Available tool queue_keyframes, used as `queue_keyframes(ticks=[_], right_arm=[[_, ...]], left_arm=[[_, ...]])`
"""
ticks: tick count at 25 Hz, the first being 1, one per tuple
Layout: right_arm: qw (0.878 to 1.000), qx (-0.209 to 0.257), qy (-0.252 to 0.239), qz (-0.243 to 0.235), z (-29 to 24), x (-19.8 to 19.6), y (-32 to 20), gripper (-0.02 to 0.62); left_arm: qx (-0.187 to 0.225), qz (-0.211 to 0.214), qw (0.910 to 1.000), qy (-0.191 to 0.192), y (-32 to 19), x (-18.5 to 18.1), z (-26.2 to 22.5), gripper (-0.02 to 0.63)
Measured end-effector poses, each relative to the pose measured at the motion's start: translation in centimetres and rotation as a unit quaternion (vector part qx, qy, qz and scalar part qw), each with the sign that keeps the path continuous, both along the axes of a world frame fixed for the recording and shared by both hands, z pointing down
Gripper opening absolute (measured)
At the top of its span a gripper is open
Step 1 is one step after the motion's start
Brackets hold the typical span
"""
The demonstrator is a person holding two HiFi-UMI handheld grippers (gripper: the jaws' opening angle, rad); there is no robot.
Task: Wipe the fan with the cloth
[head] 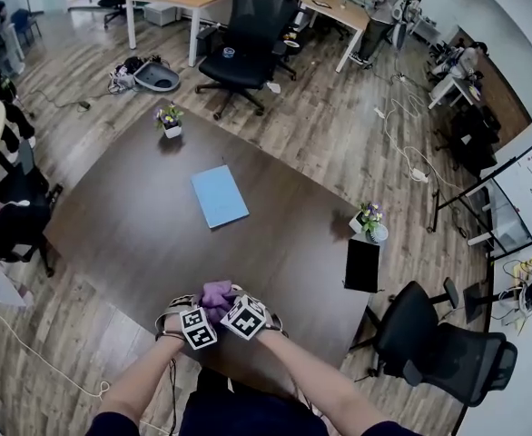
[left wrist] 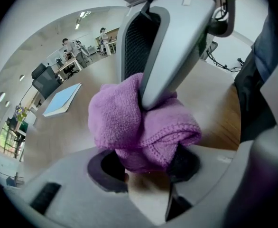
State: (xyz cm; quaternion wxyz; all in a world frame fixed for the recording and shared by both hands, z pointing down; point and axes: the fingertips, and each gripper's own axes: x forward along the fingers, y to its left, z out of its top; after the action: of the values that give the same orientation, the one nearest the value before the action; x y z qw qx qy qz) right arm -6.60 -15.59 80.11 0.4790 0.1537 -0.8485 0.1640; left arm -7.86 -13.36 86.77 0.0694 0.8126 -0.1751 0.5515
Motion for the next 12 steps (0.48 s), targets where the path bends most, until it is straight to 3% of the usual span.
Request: queue_keyframes(ticks=[12], right_arm=[[0.998, 0.02, 0.014, 0.055, -0.6, 3.6, -2.8, 0.12]], left_arm=[[-0.002, -0.003, 1.0, 0.002, 0.0, -0.1, -0.1, 0.196]])
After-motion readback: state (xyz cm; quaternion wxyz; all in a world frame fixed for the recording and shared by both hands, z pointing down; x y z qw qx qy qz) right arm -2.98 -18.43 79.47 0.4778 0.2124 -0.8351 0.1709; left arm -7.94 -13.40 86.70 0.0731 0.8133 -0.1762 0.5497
